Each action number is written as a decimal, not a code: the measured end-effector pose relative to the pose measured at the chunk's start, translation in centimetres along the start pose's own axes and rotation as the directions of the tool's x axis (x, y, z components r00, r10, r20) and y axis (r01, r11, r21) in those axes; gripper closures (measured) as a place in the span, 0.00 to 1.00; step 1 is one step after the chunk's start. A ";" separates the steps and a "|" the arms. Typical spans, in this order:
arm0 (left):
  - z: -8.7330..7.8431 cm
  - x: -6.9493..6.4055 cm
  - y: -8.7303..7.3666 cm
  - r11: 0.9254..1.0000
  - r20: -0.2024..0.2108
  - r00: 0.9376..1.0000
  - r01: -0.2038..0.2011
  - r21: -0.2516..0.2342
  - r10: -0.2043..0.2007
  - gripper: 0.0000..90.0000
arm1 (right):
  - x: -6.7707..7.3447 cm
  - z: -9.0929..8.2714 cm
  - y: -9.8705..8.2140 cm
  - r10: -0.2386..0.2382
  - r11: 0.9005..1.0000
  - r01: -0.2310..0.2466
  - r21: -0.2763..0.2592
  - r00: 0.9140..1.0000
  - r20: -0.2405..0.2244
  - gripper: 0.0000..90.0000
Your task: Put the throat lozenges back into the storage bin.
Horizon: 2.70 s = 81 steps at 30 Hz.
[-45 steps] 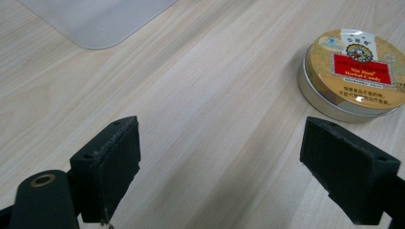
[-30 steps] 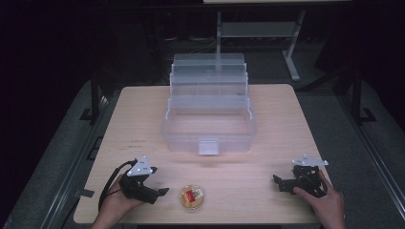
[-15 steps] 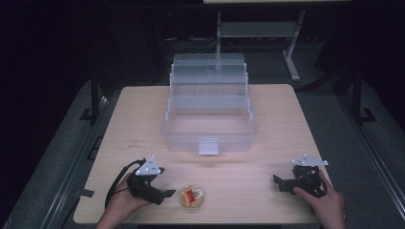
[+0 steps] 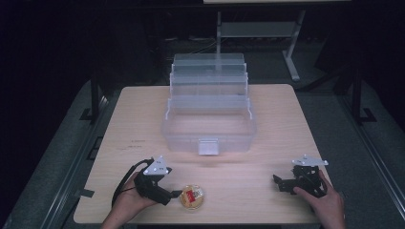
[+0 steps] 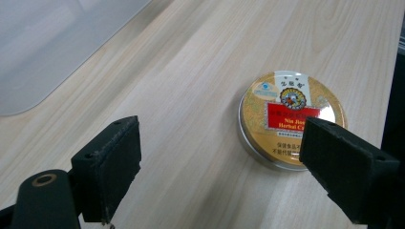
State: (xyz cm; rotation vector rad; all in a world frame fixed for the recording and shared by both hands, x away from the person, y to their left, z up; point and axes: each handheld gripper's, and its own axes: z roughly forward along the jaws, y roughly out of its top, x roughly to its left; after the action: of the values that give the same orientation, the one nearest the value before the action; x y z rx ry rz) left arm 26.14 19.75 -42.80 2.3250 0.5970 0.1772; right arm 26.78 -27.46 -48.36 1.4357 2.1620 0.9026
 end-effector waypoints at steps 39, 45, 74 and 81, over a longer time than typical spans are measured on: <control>3.1 -1.9 2.6 0.996 0.092 0.993 -0.077 0.041 0.073 0.15 | 0.0 0.0 0.0 0.000 1.000 0.000 0.000 1.000 0.000 0.00; 3.4 -2.2 2.9 0.994 0.111 0.991 -0.085 0.064 0.077 0.15 | 0.0 0.0 0.0 0.000 1.000 0.000 0.000 1.000 0.000 0.00; 4.8 -3.2 3.7 0.964 0.158 0.975 -0.185 0.189 0.156 0.14 | 0.0 0.0 0.0 0.000 1.000 0.000 0.000 1.000 0.000 0.00; 5.3 -3.4 3.6 0.955 0.171 0.971 -0.204 0.214 0.169 0.14 | 0.0 0.0 0.0 0.000 1.000 0.000 0.000 1.000 0.000 0.00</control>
State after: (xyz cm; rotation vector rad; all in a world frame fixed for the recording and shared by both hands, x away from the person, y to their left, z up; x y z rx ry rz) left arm 26.02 12.58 -44.11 2.5925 0.3355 0.0181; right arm 26.78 -27.46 -48.37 1.4355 2.1621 0.9028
